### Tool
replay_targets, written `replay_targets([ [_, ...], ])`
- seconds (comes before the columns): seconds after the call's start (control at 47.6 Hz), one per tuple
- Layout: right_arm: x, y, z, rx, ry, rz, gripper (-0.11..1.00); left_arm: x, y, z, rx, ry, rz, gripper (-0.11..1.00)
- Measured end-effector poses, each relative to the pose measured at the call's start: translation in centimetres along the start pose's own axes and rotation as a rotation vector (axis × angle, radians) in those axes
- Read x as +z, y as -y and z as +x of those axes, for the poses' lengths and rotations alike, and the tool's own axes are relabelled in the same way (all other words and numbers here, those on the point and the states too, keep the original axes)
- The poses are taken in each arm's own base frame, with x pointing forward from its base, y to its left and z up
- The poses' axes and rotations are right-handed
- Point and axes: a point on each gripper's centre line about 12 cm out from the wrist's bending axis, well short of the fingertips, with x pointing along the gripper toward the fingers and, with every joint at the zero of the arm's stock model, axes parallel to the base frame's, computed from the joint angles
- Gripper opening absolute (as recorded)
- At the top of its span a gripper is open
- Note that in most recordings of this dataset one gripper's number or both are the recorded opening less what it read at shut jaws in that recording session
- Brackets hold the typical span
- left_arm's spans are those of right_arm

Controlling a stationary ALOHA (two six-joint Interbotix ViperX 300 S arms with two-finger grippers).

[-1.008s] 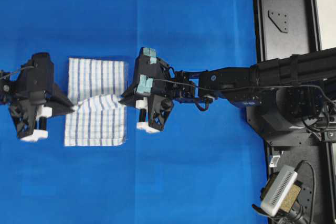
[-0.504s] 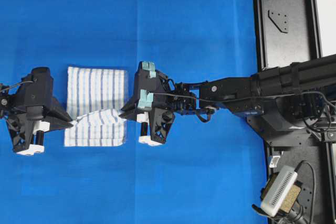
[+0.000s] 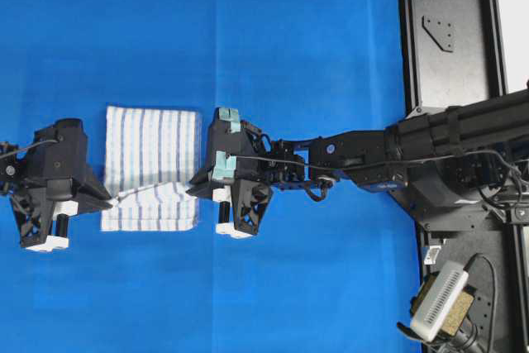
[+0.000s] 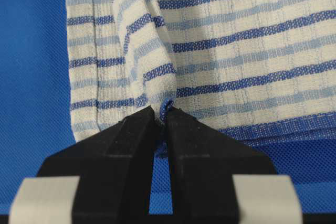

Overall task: Fold the blue towel.
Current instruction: 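Release the towel and retract both grippers outward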

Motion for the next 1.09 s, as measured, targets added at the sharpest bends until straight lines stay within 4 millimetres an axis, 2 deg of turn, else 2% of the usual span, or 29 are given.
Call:
replay_targets([
  [0.231,-0.1,-0.1,0.0,0.002,-0.003,-0.003,0.19,0.0,0.1,0.0,-0.001,-0.002,0.002,0.07],
  [0.294,-0.1,-0.3,0.0,0.005,-0.002,-0.005,0.27,0.0,0.1,0.0,-0.001,0.000,0.001,0.10],
  [0.378,-0.2,-0.4,0.1,0.008,-0.005,-0.003,0.51,0.0,0.1,0.0,-0.001,0.000,0.001,0.28],
  [0.504,-0.3,-0.9,0.1,0.016,-0.006,0.001,0.88,0.1,0.1,-0.1,-0.002,0.003,0.004,0.66],
  [0.546,-0.4,-0.9,0.0,0.015,-0.012,0.000,0.92,0.3,0.1,-0.3,-0.003,0.007,0.005,0.77],
  [0.588,-0.3,-0.9,-0.1,0.017,-0.013,-0.002,0.91,0.5,0.2,-0.6,-0.004,0.009,0.013,0.84],
  [0.714,0.8,-1.5,-1.4,0.038,0.021,-0.019,0.87,1.3,0.4,-1.8,-0.006,0.004,0.019,0.77],
  [0.819,2.0,-1.9,-3.5,0.063,0.062,-0.062,0.88,1.8,0.4,-3.0,-0.003,-0.010,0.018,0.70],
  [0.987,3.3,-1.4,-7.1,0.073,0.122,-0.092,0.88,2.7,0.3,-5.6,0.001,-0.009,0.016,0.70],
  [1.092,3.5,-0.8,-9.3,0.070,0.147,-0.108,0.88,3.1,0.3,-7.3,-0.003,0.015,0.030,0.70],
])
